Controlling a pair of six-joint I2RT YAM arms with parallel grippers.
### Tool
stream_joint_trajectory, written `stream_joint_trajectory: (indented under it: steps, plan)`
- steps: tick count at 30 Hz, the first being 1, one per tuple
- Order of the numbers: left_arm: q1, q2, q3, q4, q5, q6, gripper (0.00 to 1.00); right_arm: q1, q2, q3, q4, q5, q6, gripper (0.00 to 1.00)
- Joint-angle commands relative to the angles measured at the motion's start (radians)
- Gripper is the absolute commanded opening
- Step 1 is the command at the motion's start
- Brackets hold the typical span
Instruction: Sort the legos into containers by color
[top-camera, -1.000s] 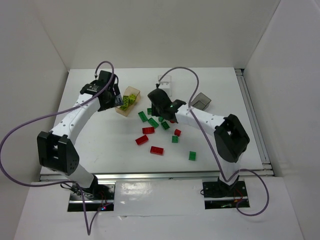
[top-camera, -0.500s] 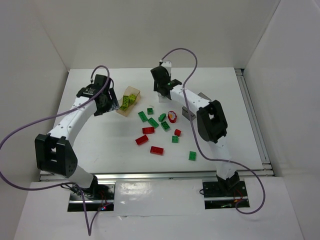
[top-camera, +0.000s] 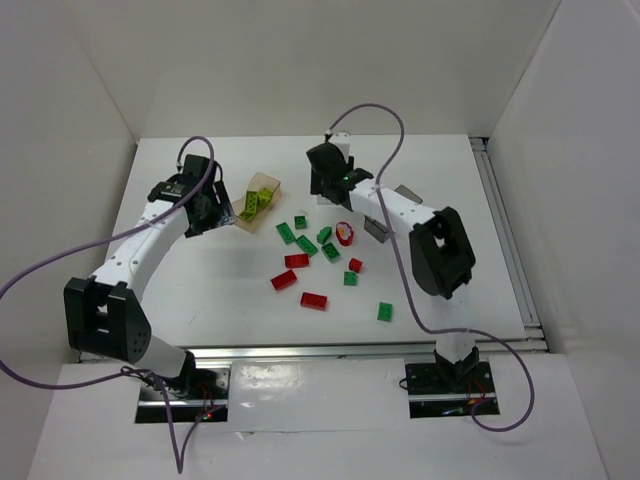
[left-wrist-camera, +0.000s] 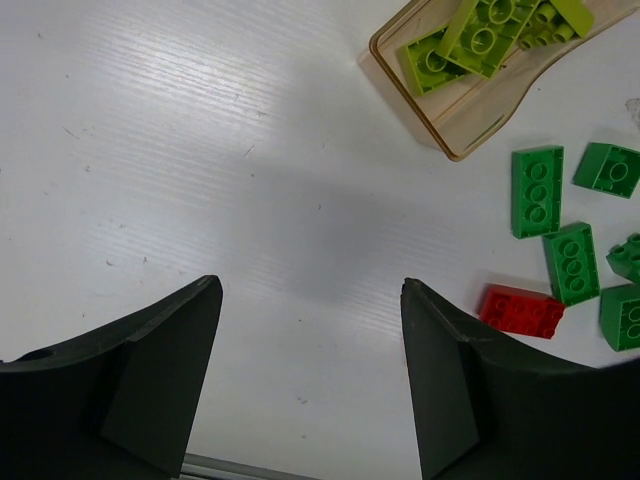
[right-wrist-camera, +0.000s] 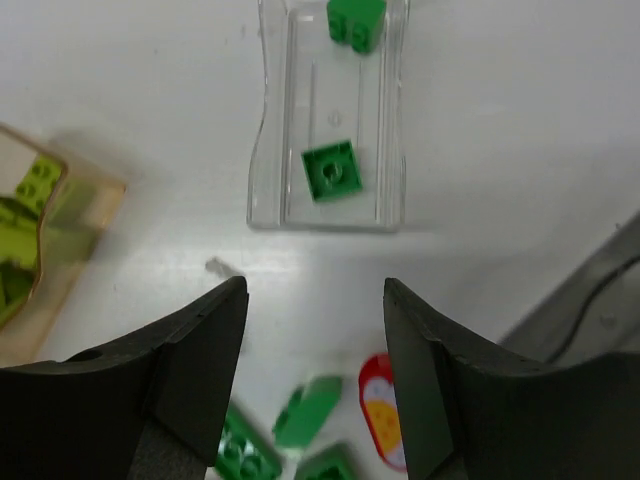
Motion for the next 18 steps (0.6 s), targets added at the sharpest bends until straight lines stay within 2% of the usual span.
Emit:
stream_joint_trajectory:
  steps: [1, 2, 9, 14, 18]
  plan:
    - [0.005, -0.040, -0.003, 0.027, 0.010, 0.012, 0.82, 0.040, -0.191, -0.148, 0.048, -0.050, 0.044, 0.64]
    - [0.005, -0.040, -0.003, 0.027, 0.019, 0.012, 0.82, 0.040, -0.212, -0.216, 0.049, -0.072, 0.044, 0.65]
    - [0.005, -0.058, -0.024, 0.036, 0.039, 0.012, 0.82, 0.051, -0.318, -0.406, -0.016, -0.229, 0.024, 0.71]
    - [0.005, -0.067, -0.046, 0.036, 0.039, 0.003, 0.82, 0.069, -0.357, -0.531, 0.015, -0.335, -0.055, 0.71]
    - [0.005, -0.067, -0.055, 0.036, 0.048, 0.003, 0.82, 0.078, -0.351, -0.577, 0.036, -0.382, -0.097, 0.66]
